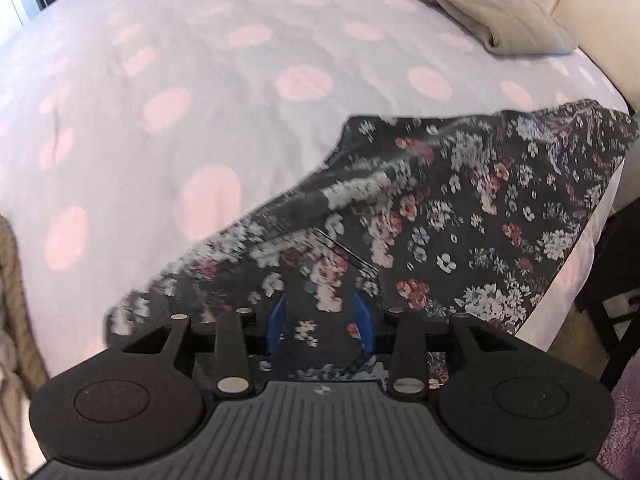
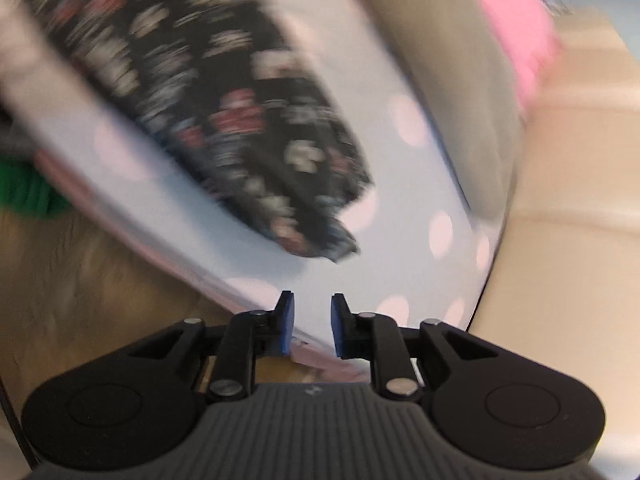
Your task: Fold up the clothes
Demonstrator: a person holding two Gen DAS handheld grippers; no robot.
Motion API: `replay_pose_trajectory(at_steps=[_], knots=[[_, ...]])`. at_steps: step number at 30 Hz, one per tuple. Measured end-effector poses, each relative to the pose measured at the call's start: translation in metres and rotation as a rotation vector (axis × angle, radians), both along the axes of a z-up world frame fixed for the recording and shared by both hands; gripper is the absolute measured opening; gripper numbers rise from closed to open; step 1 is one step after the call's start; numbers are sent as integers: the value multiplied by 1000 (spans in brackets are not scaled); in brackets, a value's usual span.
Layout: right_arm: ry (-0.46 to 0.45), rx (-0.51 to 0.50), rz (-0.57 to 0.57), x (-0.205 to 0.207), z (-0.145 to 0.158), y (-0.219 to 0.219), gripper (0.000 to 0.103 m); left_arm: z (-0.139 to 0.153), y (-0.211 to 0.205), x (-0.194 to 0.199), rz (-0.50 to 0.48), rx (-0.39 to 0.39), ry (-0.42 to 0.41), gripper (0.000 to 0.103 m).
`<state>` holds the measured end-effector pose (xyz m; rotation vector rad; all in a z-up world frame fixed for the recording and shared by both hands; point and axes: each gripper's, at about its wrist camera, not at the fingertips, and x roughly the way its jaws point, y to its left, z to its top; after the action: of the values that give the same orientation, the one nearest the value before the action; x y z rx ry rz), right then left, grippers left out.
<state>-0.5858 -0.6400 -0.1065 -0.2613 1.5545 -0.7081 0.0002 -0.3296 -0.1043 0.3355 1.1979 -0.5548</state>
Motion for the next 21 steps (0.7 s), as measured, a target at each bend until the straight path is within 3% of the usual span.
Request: replay_pose_trajectory(at_steps=[8, 13, 17, 21], knots=[[-487, -11, -441, -25, 29, -40, 21, -14, -12, 3, 43, 24, -19, 35], [-768, -4, -712, -40, 41, -67, 33, -19, -18, 4, 69, 21, -18, 35], [-788, 34, -791, -31, 28, -81, 33, -23, -21, 7, 92, 40, -20, 35], [-745, 127, -725, -28, 10, -73, 39, -27, -22, 10, 97, 53, -18, 35]])
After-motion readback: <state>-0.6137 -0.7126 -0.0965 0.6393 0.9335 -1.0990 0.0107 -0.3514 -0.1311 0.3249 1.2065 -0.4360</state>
